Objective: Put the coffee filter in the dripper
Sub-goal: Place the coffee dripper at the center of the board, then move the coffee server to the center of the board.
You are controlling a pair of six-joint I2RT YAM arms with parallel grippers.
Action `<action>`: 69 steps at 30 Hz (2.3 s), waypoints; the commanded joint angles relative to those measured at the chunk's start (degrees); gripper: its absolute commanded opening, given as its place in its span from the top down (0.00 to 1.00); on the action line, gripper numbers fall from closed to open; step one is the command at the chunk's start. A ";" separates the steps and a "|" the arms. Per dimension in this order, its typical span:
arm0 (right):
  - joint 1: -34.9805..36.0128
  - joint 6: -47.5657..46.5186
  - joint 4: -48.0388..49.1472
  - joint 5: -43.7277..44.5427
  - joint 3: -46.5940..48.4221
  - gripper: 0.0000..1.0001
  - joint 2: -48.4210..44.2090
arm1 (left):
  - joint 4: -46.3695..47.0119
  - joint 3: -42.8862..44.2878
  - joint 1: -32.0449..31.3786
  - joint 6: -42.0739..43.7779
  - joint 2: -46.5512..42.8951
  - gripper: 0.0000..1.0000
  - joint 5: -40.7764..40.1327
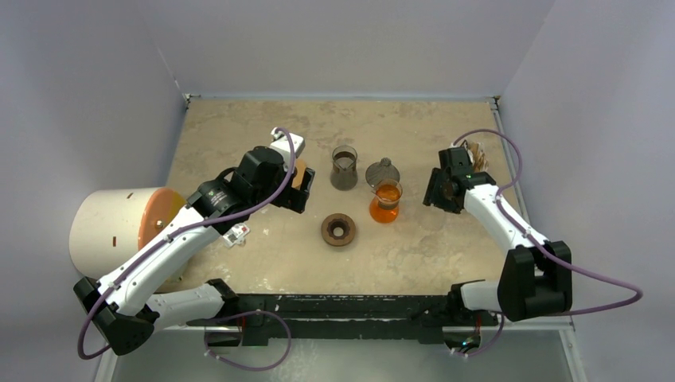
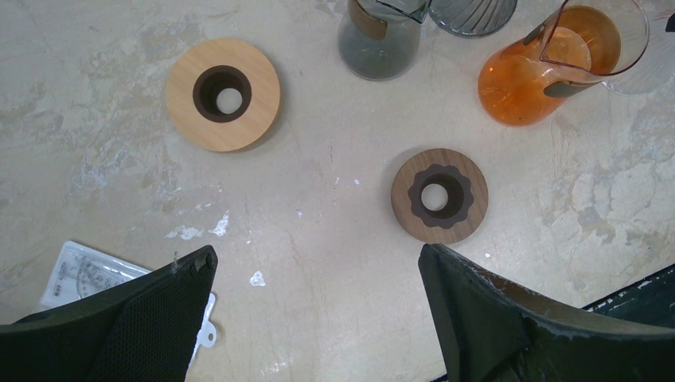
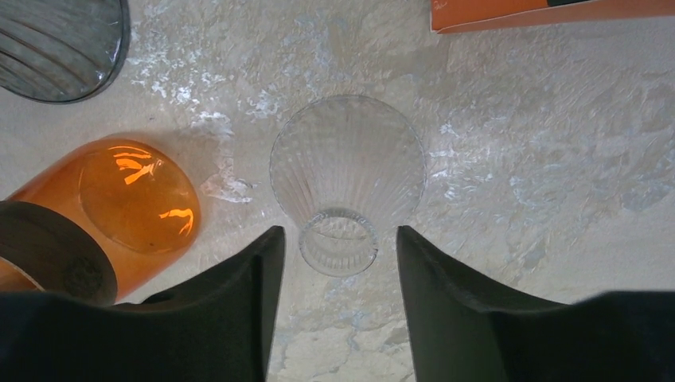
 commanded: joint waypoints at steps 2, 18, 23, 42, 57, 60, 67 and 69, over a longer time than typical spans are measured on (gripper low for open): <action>-0.19 -0.95 -2.04 -1.28 2.90 0.34 -1.04 | 0.97 -0.51 0.12 0.44 -1.57 0.02 0.38; 1.29 -4.14 -8.69 -5.66 17.81 0.29 -6.63 | 0.88 -0.49 0.11 0.44 -2.03 0.02 0.38; 7.58 -4.14 -10.07 -3.01 22.05 0.31 -4.94 | 0.89 -0.52 0.09 0.44 -1.60 0.02 0.73; 16.78 -3.15 -8.57 0.14 22.47 0.41 5.81 | 0.87 -0.51 0.08 0.35 -1.57 0.02 1.13; 16.81 -3.07 -7.02 0.37 18.96 0.51 9.69 | 0.96 -0.51 0.12 0.35 -1.49 0.02 1.43; 16.81 -3.04 -6.86 0.03 18.57 0.55 10.03 | 0.97 -0.55 0.10 0.29 -1.40 0.02 1.52; 16.78 -2.98 -6.61 -0.59 18.15 0.64 10.01 | 0.97 -0.51 0.11 0.27 -1.16 0.02 1.85; 16.76 -3.02 -6.64 -0.76 18.02 0.66 10.01 | 0.99 -0.58 0.12 0.27 -1.18 0.02 1.87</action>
